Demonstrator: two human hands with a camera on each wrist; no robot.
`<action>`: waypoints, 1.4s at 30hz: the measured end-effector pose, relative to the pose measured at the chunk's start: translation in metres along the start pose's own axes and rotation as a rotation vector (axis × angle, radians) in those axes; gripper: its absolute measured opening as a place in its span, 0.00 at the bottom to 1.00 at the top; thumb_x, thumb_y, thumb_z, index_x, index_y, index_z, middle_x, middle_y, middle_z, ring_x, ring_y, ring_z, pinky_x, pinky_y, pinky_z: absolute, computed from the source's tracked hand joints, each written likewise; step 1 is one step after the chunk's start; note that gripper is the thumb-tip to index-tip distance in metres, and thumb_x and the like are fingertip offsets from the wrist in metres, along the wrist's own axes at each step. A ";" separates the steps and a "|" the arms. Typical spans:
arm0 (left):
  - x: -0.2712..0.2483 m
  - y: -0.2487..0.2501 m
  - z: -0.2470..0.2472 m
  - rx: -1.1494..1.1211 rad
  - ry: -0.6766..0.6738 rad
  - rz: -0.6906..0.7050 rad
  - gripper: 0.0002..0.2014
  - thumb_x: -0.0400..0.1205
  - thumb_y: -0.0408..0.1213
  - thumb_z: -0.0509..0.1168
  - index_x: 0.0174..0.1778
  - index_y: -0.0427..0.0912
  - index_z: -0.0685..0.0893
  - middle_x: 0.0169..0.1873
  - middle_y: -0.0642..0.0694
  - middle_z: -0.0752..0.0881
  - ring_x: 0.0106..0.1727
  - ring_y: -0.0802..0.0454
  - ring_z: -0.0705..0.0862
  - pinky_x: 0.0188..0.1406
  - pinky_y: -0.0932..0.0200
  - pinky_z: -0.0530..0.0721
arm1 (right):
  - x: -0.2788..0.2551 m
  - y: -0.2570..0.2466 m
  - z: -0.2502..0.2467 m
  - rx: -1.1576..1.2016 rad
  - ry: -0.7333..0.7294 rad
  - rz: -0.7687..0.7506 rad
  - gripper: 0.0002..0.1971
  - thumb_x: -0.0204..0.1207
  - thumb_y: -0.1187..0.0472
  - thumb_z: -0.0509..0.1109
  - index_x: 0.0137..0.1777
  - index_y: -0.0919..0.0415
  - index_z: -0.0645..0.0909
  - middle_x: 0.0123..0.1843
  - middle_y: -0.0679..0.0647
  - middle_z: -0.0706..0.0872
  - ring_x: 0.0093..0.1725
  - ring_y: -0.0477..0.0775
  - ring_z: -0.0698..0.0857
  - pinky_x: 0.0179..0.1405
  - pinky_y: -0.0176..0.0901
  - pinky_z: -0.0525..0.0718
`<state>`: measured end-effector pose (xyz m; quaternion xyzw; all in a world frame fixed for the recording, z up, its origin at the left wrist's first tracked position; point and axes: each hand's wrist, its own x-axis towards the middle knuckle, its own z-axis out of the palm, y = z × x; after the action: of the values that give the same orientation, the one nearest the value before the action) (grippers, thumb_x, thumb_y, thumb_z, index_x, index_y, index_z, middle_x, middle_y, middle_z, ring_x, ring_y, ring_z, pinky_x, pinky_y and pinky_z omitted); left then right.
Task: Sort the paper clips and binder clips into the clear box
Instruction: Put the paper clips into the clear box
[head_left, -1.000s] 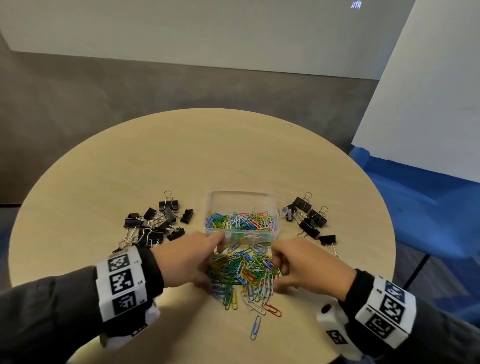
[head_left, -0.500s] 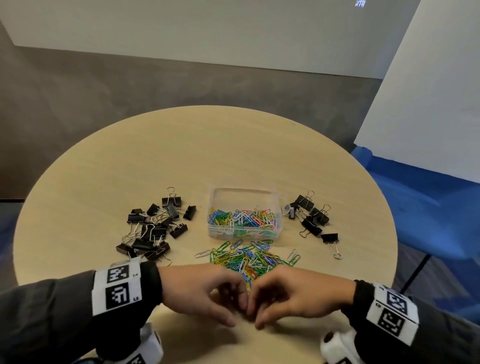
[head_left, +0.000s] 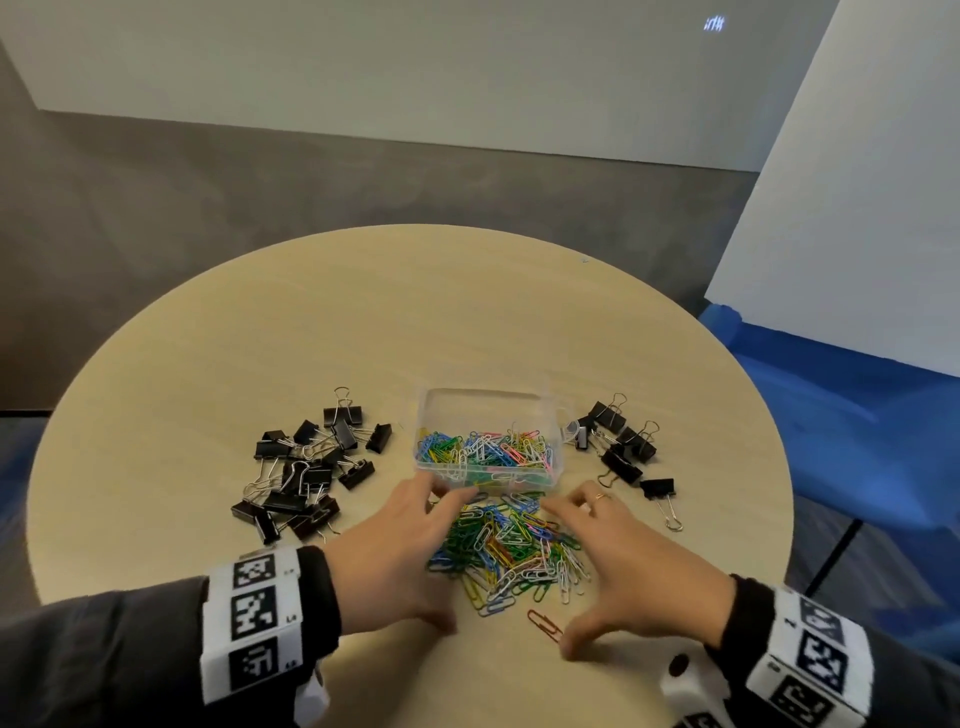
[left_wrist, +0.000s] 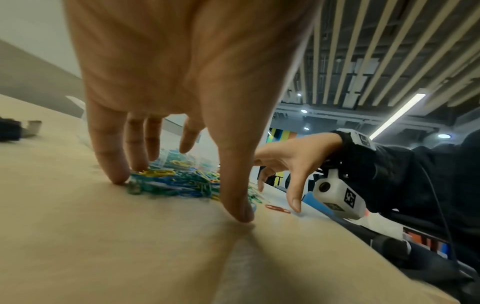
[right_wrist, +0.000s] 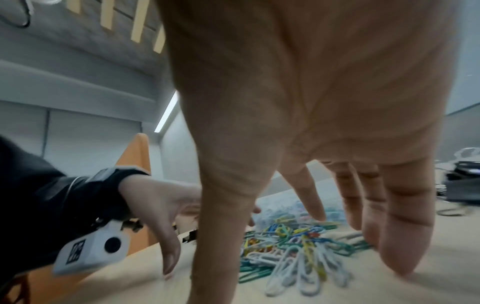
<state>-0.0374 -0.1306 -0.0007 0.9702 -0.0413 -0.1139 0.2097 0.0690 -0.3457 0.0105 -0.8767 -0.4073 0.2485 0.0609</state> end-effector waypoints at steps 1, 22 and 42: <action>0.004 0.002 0.001 0.012 0.007 0.002 0.55 0.67 0.58 0.76 0.83 0.49 0.49 0.73 0.50 0.58 0.73 0.54 0.62 0.66 0.75 0.60 | 0.003 -0.005 0.001 -0.018 0.012 -0.015 0.64 0.52 0.37 0.83 0.84 0.49 0.48 0.75 0.49 0.58 0.73 0.51 0.62 0.74 0.39 0.68; 0.045 0.007 -0.015 0.289 0.028 -0.051 0.11 0.80 0.35 0.64 0.57 0.41 0.83 0.54 0.42 0.84 0.56 0.41 0.83 0.55 0.45 0.84 | 0.033 -0.014 -0.021 0.054 0.245 -0.093 0.12 0.77 0.59 0.73 0.60 0.51 0.86 0.45 0.38 0.86 0.31 0.32 0.75 0.35 0.20 0.70; 0.037 0.004 -0.068 -0.069 0.233 0.022 0.07 0.79 0.38 0.71 0.52 0.48 0.90 0.45 0.54 0.91 0.43 0.62 0.87 0.50 0.71 0.83 | 0.053 0.009 -0.056 0.233 0.533 -0.155 0.10 0.79 0.60 0.70 0.58 0.54 0.85 0.52 0.45 0.86 0.53 0.40 0.84 0.53 0.30 0.82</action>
<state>0.0148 -0.1120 0.0540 0.9686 -0.0235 0.0004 0.2476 0.1309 -0.3071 0.0358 -0.8643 -0.4115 0.0496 0.2848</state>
